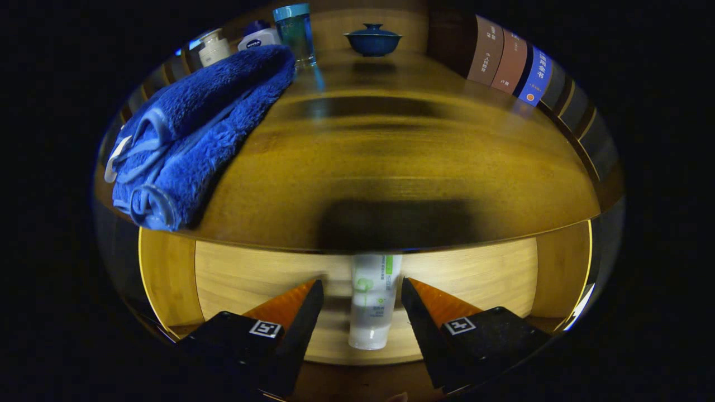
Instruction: Pull open the drawer, take out the items inside it, and place them on the countertop above the cabinet.
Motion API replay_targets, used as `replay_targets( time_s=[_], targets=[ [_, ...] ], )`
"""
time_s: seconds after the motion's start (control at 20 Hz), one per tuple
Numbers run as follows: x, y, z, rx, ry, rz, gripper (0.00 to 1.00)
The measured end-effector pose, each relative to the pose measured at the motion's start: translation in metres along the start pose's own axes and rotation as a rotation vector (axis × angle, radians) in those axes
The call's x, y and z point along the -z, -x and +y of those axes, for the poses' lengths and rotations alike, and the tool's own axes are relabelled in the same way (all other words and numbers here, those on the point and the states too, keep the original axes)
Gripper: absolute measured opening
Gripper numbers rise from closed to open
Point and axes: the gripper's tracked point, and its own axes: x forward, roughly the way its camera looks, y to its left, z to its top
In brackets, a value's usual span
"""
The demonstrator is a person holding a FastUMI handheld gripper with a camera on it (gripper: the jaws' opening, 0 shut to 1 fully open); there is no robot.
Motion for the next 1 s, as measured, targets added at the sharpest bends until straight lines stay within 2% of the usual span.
replay_targets(
  time_s=[0.15,0.25,0.35,0.55,0.7,1.0],
  targets=[
    [0.010,-0.004,-0.008,0.037,-0.007,0.064,0.62],
    [0.011,-0.008,-0.006,0.028,-0.003,0.071,0.54],
    [0.010,-0.003,-0.006,0.022,0.027,0.073,0.55],
    [0.019,-0.001,-0.002,0.015,0.023,0.077,0.26],
    [0.020,0.008,0.010,-0.034,-0.019,0.059,0.26],
    [0.016,0.063,0.028,-0.092,0.037,0.017,0.26]
  ],
)
